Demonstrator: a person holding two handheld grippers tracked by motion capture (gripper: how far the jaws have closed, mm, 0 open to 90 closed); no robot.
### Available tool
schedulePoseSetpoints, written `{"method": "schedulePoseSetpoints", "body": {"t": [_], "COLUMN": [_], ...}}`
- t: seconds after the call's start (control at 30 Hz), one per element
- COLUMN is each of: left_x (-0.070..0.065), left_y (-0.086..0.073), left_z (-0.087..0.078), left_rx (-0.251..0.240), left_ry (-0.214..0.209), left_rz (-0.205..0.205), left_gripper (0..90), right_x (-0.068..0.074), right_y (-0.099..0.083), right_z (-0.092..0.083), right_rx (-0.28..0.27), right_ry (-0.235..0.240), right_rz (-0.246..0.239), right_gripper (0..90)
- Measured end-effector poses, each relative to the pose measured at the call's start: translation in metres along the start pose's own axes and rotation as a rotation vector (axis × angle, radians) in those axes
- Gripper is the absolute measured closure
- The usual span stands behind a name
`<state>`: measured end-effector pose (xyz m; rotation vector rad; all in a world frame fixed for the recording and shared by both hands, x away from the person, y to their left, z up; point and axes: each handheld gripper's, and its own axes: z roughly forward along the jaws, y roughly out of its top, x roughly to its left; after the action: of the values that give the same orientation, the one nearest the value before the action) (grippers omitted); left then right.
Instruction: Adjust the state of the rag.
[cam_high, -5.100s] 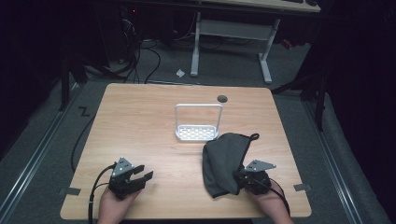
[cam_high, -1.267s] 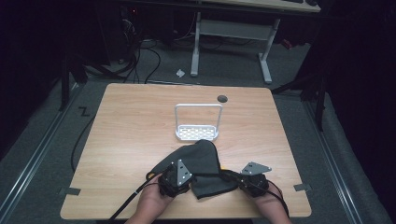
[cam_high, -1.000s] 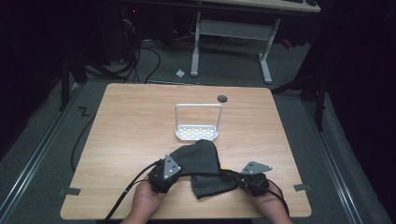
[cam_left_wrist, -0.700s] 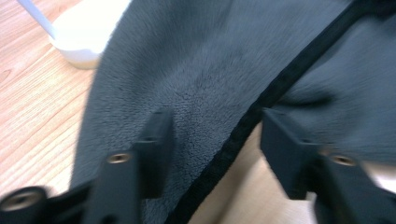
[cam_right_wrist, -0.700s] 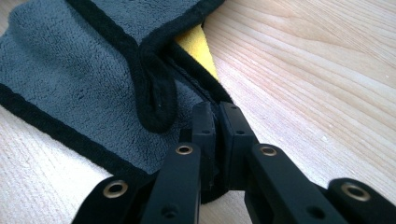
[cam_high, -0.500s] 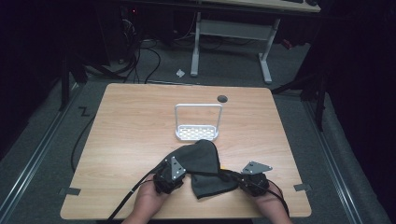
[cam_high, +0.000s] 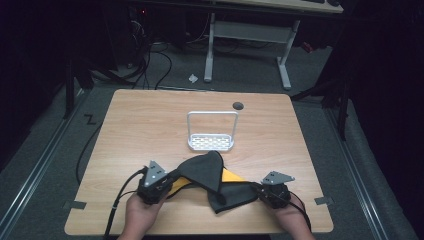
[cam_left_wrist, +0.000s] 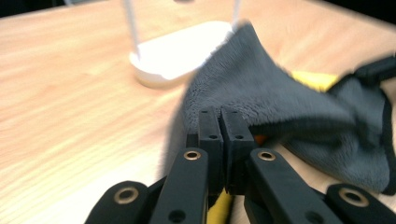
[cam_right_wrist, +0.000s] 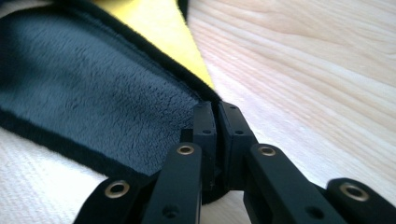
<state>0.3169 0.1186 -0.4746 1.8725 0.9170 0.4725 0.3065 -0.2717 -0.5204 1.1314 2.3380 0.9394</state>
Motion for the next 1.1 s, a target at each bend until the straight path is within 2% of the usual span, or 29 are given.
{"method": "schedulePoseSetpoints", "body": {"t": [0.1, 0.2, 0.3, 0.37, 0.43, 0.47, 0.53, 0.63, 0.73, 0.83, 0.9, 0.97, 1.03, 1.1], "left_x": [0.014, 0.029, 0.052, 0.066, 0.072, 0.073, 0.073, 0.069, 0.062, 0.058, 0.056, 0.052, 0.044, 0.037], "left_y": [-0.002, -0.009, -0.026, -0.043, -0.054, -0.057, -0.057, -0.053, -0.05, -0.048, -0.047, -0.043, -0.038, -0.034], "left_z": [-0.019, -0.027, -0.021, -0.008, 0.003, 0.007, 0.008, 0.001, -0.006, -0.009, -0.01, -0.011, -0.014, -0.015], "left_rx": [-0.058, -0.05, 0.002, 0.074, 0.141, 0.165, 0.167, 0.14, 0.12, 0.117, 0.108, 0.093, 0.071, 0.062], "left_ry": [0.022, 0.057, 0.095, 0.113, 0.124, 0.136, 0.145, 0.149, 0.156, 0.149, 0.141, 0.117, 0.1, 0.081], "left_rz": [-0.043, -0.074, -0.146, -0.192, -0.206, -0.211, -0.217, -0.218, -0.2, -0.193, -0.192, -0.194, -0.175, -0.159], "left_gripper": [88.2, 88.1, 88.0, 87.8, 87.0, 86.0, 78.4, 66.5, 62.9, 61.7, 60.7, 59.3, 58.1, 55.9], "right_x": [-0.004, -0.007, -0.007, -0.006, -0.002, -0.001, 0.003, 0.005, 0.001, -0.009, -0.016, -0.023, -0.028, -0.029], "right_y": [0.0, 0.003, 0.004, 0.004, 0.005, 0.006, 0.008, 0.009, 0.008, 0.006, 0.002, -0.004, -0.007, -0.006], "right_z": [-0.004, -0.011, -0.015, -0.015, -0.015, -0.015, -0.017, -0.019, -0.026, -0.034, -0.034, -0.024, -0.011, 0.001], "right_rx": [-0.021, -0.062, -0.086, -0.092, -0.104, -0.108, -0.125, -0.147, -0.176, -0.222, -0.203, -0.149, -0.091, -0.056], "right_ry": [-0.024, -0.044, -0.044, -0.029, -0.02, -0.015, -0.006, 0.031, 0.007, -0.018, -0.057, -0.085, -0.088, -0.072], "right_rz": [0.01, 0.021, 0.032, 0.036, 0.027, 0.025, 0.011, 0.017, 0.034, 0.085, 0.102, 0.115, 0.121, 0.125], "right_gripper": [86.9, 87.0, 87.0, 87.0, 86.9, 86.8, 85.3, 73.2, 70.1, 70.3, 72.6, 74.8, 76.0, 76.3]}}
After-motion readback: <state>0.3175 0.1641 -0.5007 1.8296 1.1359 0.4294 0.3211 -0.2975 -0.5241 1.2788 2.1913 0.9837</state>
